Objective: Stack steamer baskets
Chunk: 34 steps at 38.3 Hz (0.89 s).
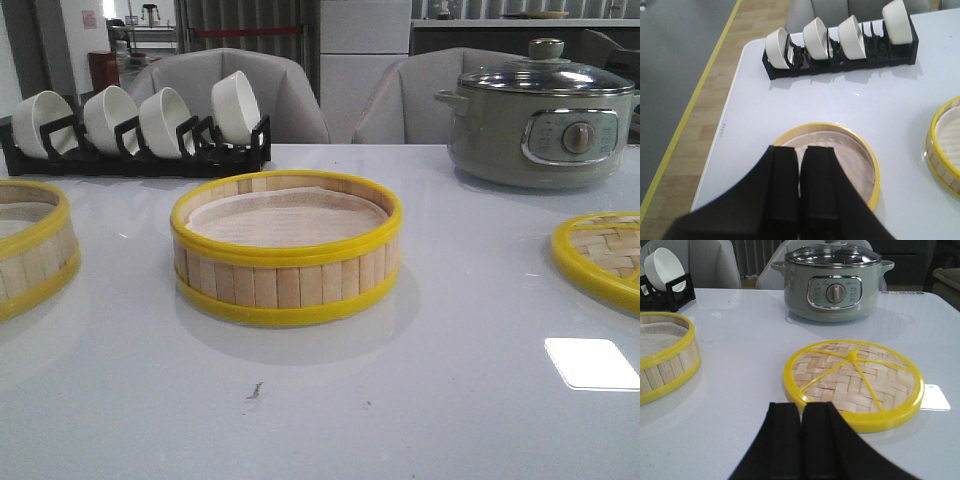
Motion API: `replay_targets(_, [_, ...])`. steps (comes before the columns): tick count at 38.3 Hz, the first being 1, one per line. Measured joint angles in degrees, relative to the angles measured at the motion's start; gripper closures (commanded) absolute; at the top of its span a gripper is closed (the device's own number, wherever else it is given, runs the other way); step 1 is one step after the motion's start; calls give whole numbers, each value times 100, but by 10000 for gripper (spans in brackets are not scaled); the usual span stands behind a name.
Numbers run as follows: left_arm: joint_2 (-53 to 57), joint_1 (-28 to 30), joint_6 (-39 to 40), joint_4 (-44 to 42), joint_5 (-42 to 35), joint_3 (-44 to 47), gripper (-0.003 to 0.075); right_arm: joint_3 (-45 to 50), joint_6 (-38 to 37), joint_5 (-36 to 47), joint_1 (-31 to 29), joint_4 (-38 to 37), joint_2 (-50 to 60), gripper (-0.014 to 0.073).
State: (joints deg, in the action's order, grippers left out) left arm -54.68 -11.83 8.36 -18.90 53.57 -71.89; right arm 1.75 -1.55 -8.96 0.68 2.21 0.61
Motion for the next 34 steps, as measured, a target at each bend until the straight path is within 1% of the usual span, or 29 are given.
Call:
replay_targets(11, [-118, 0, 0, 27, -1, -3, 632, 0, 0, 0, 0, 0, 0, 538])
replay_targets(15, [-163, 0, 0, -175, -252, -3, 632, 0, 0, 0, 0, 0, 0, 538])
replay_targets(19, [-163, 0, 0, -257, -346, -3, 632, 0, 0, 0, 0, 0, 0, 538])
replay_targets(24, [-163, -9, 0, -624, -518, -3, 632, 0, 0, 0, 0, 0, 0, 538])
replay_targets(34, [-219, -9, 0, -659, -838, -13, 632, 0, 0, 0, 0, 0, 0, 538])
